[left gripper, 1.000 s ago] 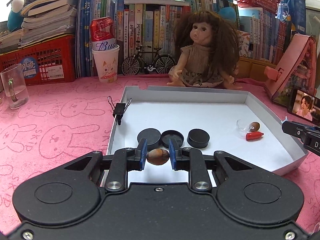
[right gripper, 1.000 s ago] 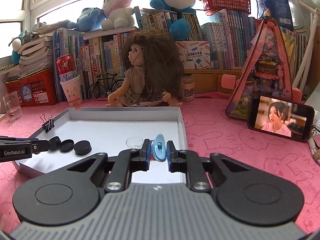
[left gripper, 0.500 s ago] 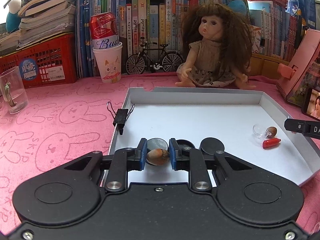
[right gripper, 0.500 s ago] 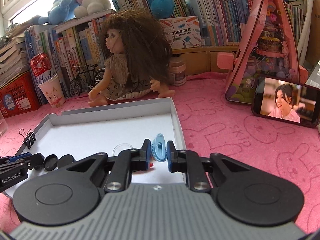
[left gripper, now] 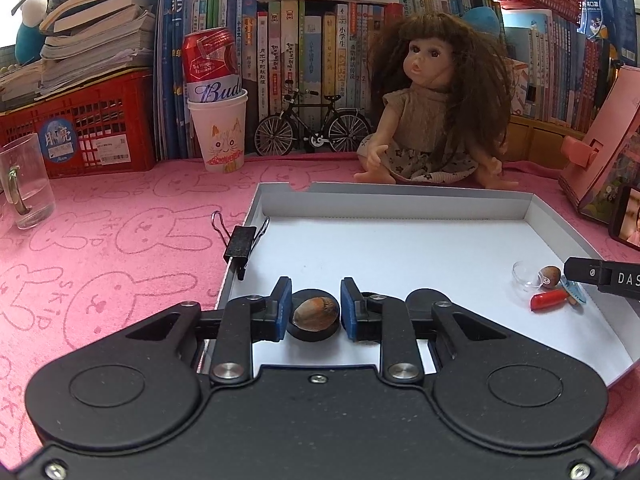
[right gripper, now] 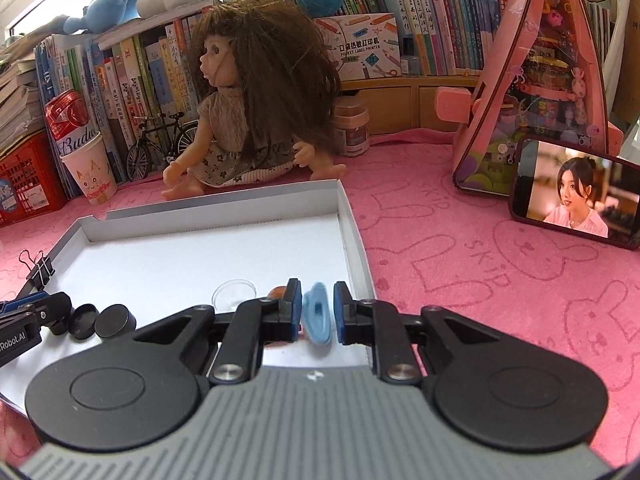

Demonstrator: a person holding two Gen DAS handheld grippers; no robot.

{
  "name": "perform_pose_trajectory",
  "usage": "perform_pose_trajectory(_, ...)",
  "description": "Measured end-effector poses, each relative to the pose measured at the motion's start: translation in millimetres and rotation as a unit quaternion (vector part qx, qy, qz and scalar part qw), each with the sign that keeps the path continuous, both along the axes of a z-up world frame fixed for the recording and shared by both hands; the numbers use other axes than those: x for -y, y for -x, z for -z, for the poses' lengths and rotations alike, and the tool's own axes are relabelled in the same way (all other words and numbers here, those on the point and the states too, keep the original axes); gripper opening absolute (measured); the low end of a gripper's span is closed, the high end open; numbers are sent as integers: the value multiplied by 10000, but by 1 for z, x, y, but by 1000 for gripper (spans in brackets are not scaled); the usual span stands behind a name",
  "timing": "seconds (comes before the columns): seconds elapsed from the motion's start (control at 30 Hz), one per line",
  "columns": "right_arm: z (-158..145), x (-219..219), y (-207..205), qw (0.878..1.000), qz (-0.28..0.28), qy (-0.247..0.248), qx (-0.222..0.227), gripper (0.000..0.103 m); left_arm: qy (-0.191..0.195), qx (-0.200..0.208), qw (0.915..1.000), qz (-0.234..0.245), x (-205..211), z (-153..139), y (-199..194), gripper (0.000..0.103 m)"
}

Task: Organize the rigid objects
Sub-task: 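Open both grippers to release the walnut onto a black container and the clip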

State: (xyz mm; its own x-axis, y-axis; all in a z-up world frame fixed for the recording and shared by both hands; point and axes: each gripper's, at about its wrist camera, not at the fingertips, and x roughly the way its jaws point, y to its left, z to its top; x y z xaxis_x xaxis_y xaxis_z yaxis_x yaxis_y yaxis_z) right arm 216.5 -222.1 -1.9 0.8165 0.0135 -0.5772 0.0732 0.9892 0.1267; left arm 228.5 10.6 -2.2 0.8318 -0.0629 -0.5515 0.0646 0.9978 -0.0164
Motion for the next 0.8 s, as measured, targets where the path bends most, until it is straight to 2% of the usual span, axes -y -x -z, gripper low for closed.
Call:
perform_pose_trajectory(0.13,0,1,2,10000,-19,-26,27,26,0,26,10000,23,1,-1,4,40)
perform_pose_trajectory(0.2,-1,3,4,10000,-13,-66,44,44,-22,59,10000,54,2,-2,6,45)
perform_pose_trajectory(0.33,-2,2,8,9999,-76,-88,90,49,-20,144,9998,151,5,-7,13,53)
perform_pose_trajectory(0.4,-4,1,12,9998,-131,-78,137,60,-7,177,9997,187,6,-10,17,56)
perform_pose_trajectory(0.8,-13,-8,43,9970,-610,154,445,75,135,422,9976,538,13,-23,50,72)
